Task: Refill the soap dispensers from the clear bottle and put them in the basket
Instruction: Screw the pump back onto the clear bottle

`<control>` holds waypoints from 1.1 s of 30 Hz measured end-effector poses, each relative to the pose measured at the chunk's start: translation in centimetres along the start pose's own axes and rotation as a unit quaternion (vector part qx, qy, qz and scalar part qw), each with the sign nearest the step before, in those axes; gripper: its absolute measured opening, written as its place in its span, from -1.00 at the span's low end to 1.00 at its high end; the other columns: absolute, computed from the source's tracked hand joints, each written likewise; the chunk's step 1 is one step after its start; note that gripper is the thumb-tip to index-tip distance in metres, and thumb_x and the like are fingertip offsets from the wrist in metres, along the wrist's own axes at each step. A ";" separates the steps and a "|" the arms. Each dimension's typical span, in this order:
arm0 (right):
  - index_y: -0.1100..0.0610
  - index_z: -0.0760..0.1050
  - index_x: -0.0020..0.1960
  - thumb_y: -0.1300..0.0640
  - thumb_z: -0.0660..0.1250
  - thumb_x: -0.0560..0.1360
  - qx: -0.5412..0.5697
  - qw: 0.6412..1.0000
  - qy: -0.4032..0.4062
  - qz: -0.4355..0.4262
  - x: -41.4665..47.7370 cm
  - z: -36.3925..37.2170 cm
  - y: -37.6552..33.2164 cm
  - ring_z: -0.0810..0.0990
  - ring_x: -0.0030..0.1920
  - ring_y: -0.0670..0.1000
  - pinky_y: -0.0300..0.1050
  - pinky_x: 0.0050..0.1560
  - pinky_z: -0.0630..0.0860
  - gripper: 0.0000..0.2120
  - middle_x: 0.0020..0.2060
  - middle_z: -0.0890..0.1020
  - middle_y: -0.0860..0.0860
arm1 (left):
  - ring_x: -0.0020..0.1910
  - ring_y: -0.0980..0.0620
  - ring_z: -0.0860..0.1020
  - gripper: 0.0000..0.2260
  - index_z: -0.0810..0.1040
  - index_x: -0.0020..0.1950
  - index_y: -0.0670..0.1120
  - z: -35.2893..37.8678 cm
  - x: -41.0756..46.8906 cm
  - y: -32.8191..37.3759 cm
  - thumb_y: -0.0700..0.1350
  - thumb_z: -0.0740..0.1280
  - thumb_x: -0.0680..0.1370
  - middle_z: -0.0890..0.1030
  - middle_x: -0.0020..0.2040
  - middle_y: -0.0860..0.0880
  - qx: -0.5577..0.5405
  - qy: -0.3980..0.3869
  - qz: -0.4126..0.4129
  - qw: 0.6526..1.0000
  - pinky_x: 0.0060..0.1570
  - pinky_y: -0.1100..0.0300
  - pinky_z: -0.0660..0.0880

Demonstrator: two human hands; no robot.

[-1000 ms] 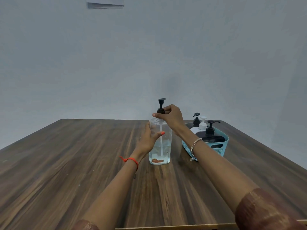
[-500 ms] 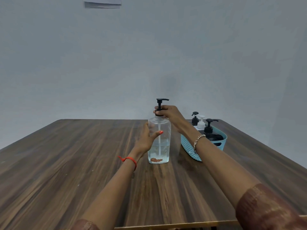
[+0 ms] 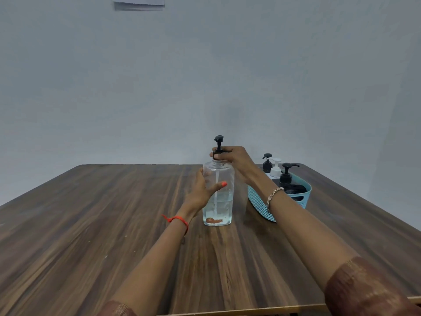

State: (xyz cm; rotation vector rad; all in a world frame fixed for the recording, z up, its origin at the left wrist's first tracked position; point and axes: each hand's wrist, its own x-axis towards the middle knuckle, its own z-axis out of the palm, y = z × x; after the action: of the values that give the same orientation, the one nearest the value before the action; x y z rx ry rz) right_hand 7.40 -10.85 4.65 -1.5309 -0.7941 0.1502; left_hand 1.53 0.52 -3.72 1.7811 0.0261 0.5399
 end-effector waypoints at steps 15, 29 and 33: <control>0.29 0.57 0.07 0.33 0.43 0.39 -0.021 1.000 0.002 0.003 0.1 -0.2 0.0 0.60 -0.02 0.02 -0.14 0.16 0.48 -0.74 -0.06 0.64 0.13 | 0.15 -0.08 0.47 -0.28 0.21 0.36 -0.05 1.1 0.3 -0.8 -0.05 0.53 0.33 0.40 0.29 -0.08 0.025 0.078 0.014 0.997 0.12 -0.06 0.52; 0.30 0.61 0.02 0.24 0.48 0.36 -0.105 0.980 0.146 -0.083 -0.8 2.1 0.6 0.60 -0.16 -0.03 -0.47 -0.22 0.46 -0.75 -0.09 0.67 0.15 | 0.18 -0.10 0.48 -0.30 0.26 0.37 -0.03 1.3 0.3 -1.1 -0.02 0.53 0.33 0.44 0.28 -0.04 0.016 0.082 0.007 0.996 0.13 -0.06 0.52; 0.28 0.62 0.02 0.20 0.49 0.36 -0.111 0.978 0.154 -0.086 -1.2 2.2 0.5 0.60 -0.15 -0.04 -0.42 -0.14 0.49 -0.73 -0.07 0.69 0.16 | 0.20 -0.07 0.45 -0.29 0.23 0.40 -0.03 1.2 0.1 -0.9 -0.06 0.52 0.35 0.41 0.31 -0.03 0.011 0.072 -0.001 0.997 0.14 -0.03 0.49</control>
State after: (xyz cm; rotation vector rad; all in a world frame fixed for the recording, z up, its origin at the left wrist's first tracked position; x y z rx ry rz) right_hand 5.56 -9.65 3.42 -1.6344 -0.7057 -0.3067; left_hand 2.33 -0.32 -4.73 1.7611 0.1344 0.6694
